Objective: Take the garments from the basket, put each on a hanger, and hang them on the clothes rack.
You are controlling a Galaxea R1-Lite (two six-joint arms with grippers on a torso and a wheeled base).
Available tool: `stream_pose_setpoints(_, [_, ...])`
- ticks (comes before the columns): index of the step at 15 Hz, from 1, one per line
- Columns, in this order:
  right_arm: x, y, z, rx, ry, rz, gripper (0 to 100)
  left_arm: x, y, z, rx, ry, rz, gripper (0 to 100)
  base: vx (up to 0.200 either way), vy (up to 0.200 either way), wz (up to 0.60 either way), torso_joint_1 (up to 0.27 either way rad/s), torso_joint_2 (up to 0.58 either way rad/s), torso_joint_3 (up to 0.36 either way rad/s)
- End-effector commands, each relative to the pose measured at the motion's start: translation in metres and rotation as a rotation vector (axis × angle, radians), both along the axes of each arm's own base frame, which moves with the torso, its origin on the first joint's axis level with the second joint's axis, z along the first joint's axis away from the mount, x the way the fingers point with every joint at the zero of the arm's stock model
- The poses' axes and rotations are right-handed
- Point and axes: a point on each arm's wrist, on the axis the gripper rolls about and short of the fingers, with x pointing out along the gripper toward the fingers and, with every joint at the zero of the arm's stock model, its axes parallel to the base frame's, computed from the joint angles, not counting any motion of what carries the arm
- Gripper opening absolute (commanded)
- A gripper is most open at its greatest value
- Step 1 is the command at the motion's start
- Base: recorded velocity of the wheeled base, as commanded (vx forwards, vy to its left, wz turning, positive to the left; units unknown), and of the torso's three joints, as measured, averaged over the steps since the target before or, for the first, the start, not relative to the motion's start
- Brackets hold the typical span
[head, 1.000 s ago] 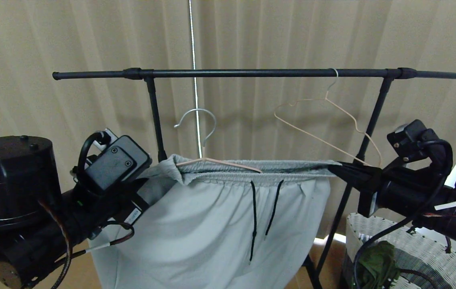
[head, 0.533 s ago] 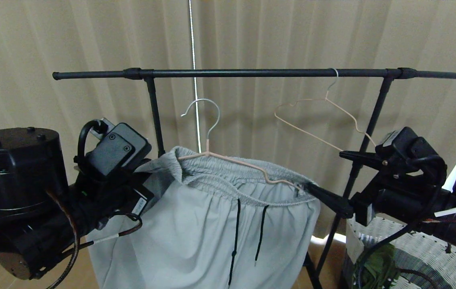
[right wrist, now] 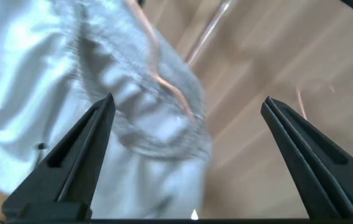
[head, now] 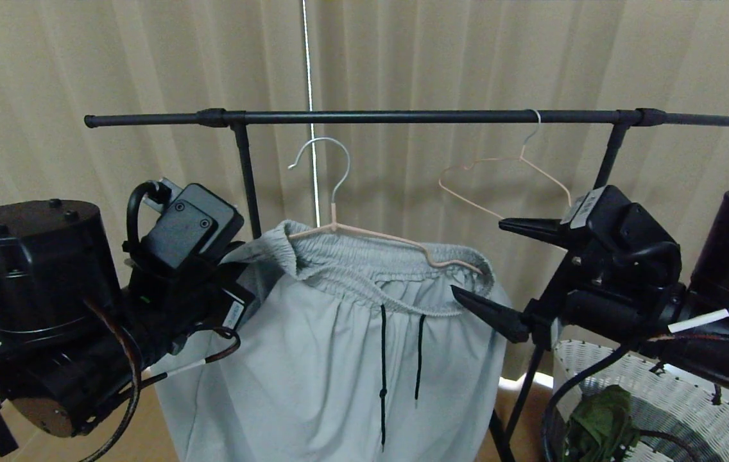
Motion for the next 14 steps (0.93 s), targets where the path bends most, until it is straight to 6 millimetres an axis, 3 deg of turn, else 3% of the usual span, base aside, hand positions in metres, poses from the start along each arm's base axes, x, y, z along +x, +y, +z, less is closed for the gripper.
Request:
stream_pose_setpoints(1, [0.019,0.017,-0.004,-0.049,-0.015,0.016,100,-0.001,-0.006,-0.003,0.001,0.0,-0.022,0,0.0,0.0,0.0,0.0,0.0,0.0])
stream_pose_setpoints(7, [0.054,0.037,-0.012,-0.077,-0.025,-0.067,100,-0.01,-0.009,-0.006,0.005,0.006,-0.055,0,0.0,0.0,0.0,0.0,0.0,0.0])
stream_pose_setpoints(14, [0.059,0.043,-0.016,-0.083,-0.02,-0.058,100,-0.017,-0.004,-0.005,0.0,-0.001,-0.056,0,0.0,0.0,0.0,0.0,0.0,0.0])
